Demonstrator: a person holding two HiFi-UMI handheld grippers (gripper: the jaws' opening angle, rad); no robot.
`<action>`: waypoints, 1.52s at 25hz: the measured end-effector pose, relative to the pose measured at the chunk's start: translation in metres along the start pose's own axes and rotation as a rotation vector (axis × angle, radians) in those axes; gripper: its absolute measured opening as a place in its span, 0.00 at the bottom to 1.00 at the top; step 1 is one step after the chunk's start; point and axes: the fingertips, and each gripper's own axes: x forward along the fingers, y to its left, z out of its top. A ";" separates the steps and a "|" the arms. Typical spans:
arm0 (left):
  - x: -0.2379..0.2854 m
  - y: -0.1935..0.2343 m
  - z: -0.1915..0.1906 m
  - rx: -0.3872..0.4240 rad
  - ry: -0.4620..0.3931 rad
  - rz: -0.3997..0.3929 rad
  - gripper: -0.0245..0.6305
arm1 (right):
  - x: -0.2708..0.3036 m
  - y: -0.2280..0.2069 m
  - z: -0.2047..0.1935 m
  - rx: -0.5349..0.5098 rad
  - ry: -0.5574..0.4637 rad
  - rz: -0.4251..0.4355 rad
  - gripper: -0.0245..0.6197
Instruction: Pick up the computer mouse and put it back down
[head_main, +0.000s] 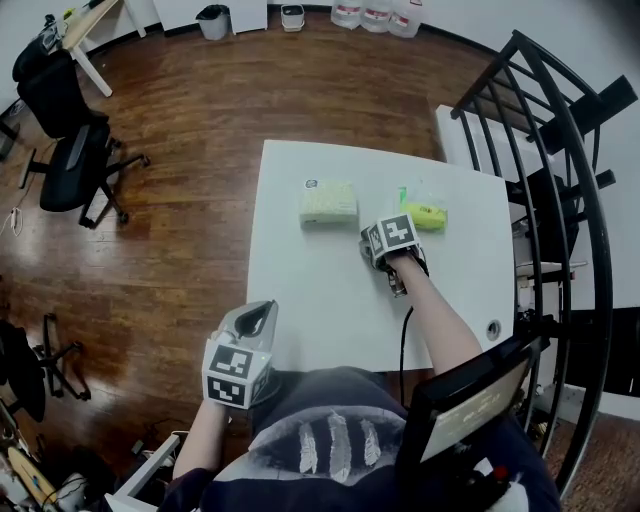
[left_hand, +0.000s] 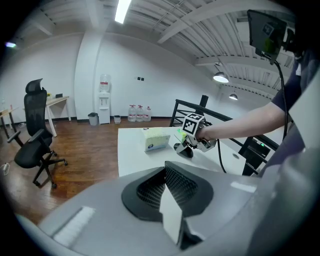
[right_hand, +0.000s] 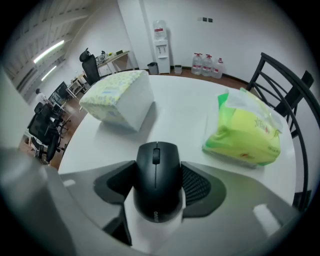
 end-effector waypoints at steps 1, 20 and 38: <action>0.000 0.002 -0.001 -0.002 0.001 0.002 0.06 | 0.002 0.002 0.000 -0.001 0.000 0.003 0.49; -0.002 -0.013 0.017 0.019 -0.029 -0.026 0.06 | -0.089 0.028 0.028 -0.154 -0.093 0.111 0.63; -0.015 -0.051 0.017 0.056 -0.045 -0.045 0.06 | -0.222 0.090 -0.056 -0.321 -0.341 0.291 0.04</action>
